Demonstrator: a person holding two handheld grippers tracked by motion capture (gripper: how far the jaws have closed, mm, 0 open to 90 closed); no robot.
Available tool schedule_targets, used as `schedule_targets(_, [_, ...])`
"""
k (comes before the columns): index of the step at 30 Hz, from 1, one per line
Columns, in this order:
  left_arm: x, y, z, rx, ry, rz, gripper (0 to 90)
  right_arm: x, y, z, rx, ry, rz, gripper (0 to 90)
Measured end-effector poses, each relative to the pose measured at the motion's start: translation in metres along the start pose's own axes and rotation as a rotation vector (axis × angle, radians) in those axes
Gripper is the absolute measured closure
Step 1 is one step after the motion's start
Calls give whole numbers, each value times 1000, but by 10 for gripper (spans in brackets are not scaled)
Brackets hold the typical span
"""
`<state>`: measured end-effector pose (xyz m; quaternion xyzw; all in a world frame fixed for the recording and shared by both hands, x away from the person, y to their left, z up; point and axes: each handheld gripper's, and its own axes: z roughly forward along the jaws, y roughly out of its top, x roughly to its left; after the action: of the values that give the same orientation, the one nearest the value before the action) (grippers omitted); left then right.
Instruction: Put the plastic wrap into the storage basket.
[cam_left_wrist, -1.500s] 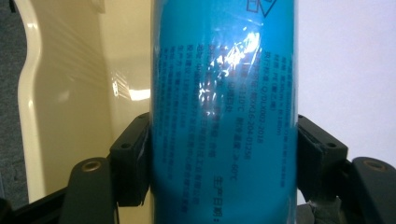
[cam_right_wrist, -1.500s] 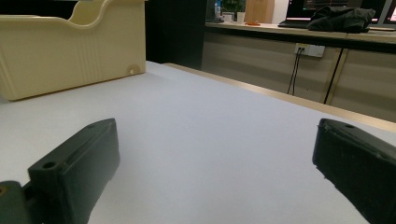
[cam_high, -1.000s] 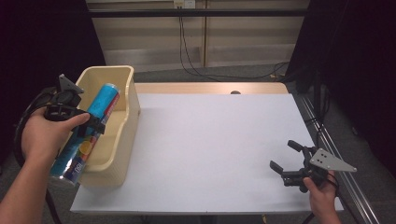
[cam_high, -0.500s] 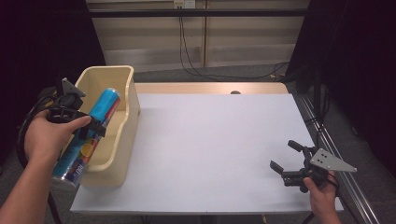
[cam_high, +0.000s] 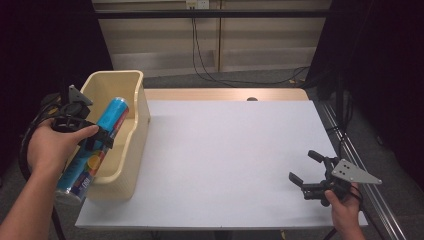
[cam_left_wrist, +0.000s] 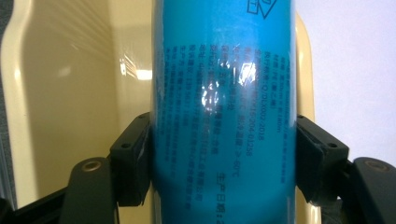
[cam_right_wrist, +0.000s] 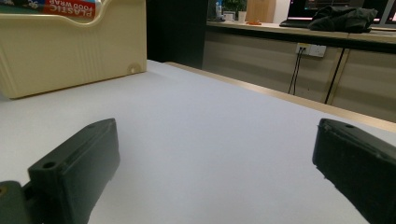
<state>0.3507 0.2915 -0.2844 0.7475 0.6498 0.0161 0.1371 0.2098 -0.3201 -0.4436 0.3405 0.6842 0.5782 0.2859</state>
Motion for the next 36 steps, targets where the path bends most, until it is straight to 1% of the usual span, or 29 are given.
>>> schedule_targets(2, [0,0,0,5,-7,-2,319,0,0,0,0,0,0,3])
schedule_targets(4, [1,-1,2,-2,-4,-10,319,0,0,0,0,0,0,3])
schedule_targets(5, [2,-1,2,9,-5,-1,319,0,0,0,0,1,0,3])
schedule_targets(13, [4,-1,7,33,1,-4,318,0,0,0,1,0,-1,3])
schedule_targets(14, [4,-1,6,25,-2,-2,314,0,0,0,1,1,-1,3])
schedule_targets(15, [5,0,-1,-15,-16,-10,312,0,0,0,1,1,-2,3])
schedule_targets(16, [5,0,-9,-62,-35,-23,347,0,0,1,2,0,-2,3])
schedule_targets(17, [5,1,-22,-120,-78,-33,400,0,0,1,3,1,-2,3])
schedule_targets(19, [1,4,-39,-125,-70,-10,382,1,0,1,3,3,-2,3])
schedule_targets(21, [-4,5,-47,-131,-63,-8,357,2,0,2,3,4,-3,3])
schedule_targets(22, [-6,5,-47,-132,-65,-5,355,2,0,2,0,5,-5,3])
schedule_targets(23, [-8,4,-47,-133,-76,8,352,2,0,2,3,6,-5,3])
schedule_targets(25, [-14,4,-43,-140,-105,21,337,2,0,3,6,9,-10,3])
schedule_targets(27, [-18,4,-39,-145,-120,25,335,3,1,3,4,8,-7,3])
schedule_targets(28, [-19,4,-39,-146,-127,38,333,2,1,2,3,9,-7,3])
schedule_targets(33, [-30,4,-39,-183,-148,52,315,1,1,3,2,5,-5,3])
schedule_targets(34, [-31,4,-40,-186,-150,71,311,1,1,3,3,6,-6,3])
schedule_targets(36, [-36,3,-39,-203,-164,76,309,1,1,4,5,8,-9,3])
